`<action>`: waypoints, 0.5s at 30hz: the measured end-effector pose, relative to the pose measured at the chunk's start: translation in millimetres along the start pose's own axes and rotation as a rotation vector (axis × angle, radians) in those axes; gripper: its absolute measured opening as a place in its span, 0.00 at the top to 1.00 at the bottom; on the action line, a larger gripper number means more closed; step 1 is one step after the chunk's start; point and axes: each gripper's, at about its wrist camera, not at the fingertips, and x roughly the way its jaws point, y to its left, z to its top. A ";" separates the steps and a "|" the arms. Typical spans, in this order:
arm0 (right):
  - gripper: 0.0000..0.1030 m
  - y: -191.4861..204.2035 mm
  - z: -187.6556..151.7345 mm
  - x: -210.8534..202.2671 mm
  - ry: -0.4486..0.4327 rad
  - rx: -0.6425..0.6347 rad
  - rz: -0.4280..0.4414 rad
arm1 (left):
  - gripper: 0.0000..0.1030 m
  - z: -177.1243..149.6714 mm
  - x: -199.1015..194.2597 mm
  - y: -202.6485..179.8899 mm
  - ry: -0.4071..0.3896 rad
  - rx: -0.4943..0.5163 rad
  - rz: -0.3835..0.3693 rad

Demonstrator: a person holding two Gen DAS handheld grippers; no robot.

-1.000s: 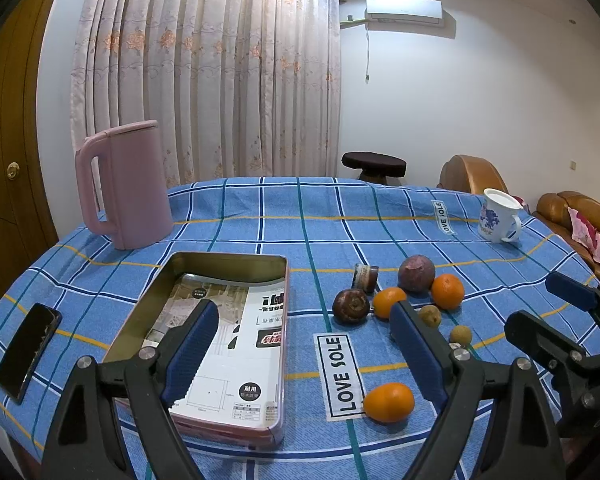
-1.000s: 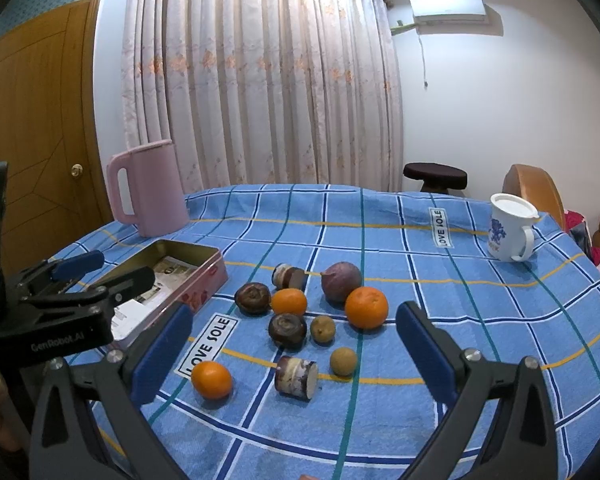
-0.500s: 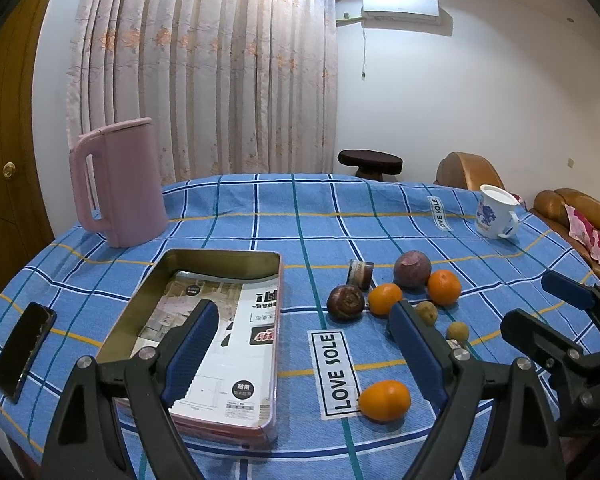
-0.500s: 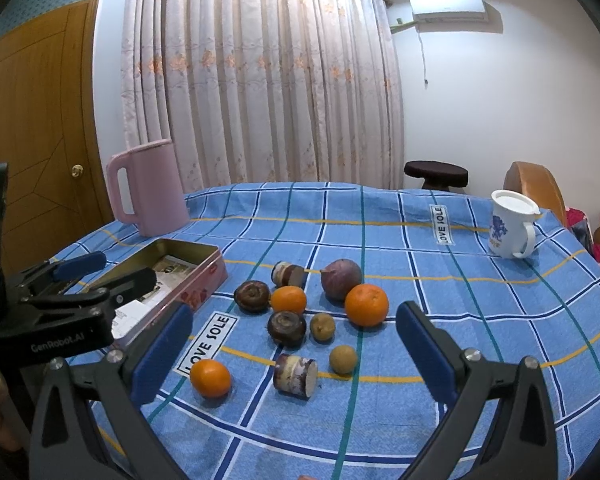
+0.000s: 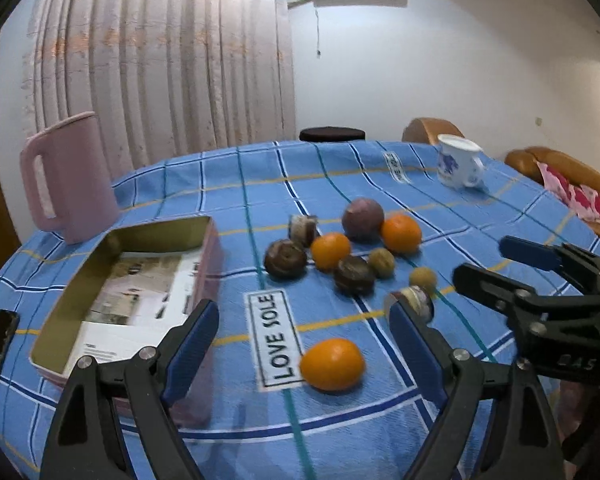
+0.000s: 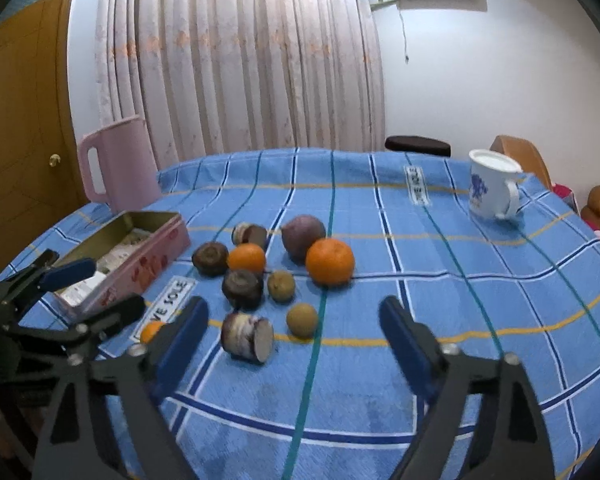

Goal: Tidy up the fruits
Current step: 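Grasp the large orange with the left gripper while the right gripper grasps the small cylindrical can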

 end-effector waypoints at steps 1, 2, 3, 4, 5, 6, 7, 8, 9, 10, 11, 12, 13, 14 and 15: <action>0.24 0.5 -1.8 2.9 0.013 -0.004 0.003 | 0.15 -0.7 1.7 -1.5 0.000 0.004 -0.006; 0.27 0.3 -3.1 4.9 0.018 -0.006 0.006 | 0.18 -1.4 3.4 -1.9 0.002 0.007 -0.005; 0.28 0.0 -4.0 7.4 0.024 -0.007 0.008 | 0.23 -2.3 5.6 -1.6 0.009 0.007 -0.009; 0.30 0.2 -4.6 9.1 0.030 -0.008 0.011 | 0.34 -3.2 8.7 -1.8 0.021 0.008 -0.015; 0.30 0.1 -5.2 9.9 0.033 -0.005 0.016 | 0.40 -5.1 13.2 -1.8 0.043 0.006 -0.026; 0.30 -1.3 -5.9 10.8 0.033 -0.003 0.012 | 0.40 -7.4 18.4 -1.2 0.066 -0.001 -0.037; 0.30 -2.6 -6.2 11.4 0.035 0.001 0.005 | 0.40 -9.1 22.2 -0.7 0.082 -0.007 -0.050; 0.30 -4.6 -6.6 12.1 0.038 0.010 0.009 | 0.40 -11.7 25.2 -1.5 0.097 -0.013 -0.062; 0.31 -4.9 -7.1 12.0 0.040 0.016 0.017 | 0.40 -13.3 28.0 -1.6 0.111 -0.018 -0.073; 0.31 -4.9 -7.4 12.6 0.044 0.021 0.027 | 0.41 -14.8 30.8 -1.8 0.122 -0.023 -0.085; 0.32 -3.8 -7.4 13.2 0.049 0.018 0.031 | 0.47 -16.8 33.4 -1.4 0.132 -0.028 -0.096; 0.34 -1.0 -7.5 15.0 0.056 0.010 0.035 | 0.52 -18.5 35.9 0.0 0.146 -0.036 -0.101; 0.38 2.1 -7.4 17.5 0.065 0.001 0.040 | 0.56 -20.2 37.0 1.2 0.153 -0.045 -0.120; 0.42 5.2 -7.3 19.8 0.072 -0.004 0.046 | 0.56 -20.6 36.2 1.7 0.149 -0.047 -0.125; 0.43 8.1 -7.5 23.1 0.081 -0.007 0.056 | 0.57 -21.0 34.8 1.9 0.145 -0.043 -0.126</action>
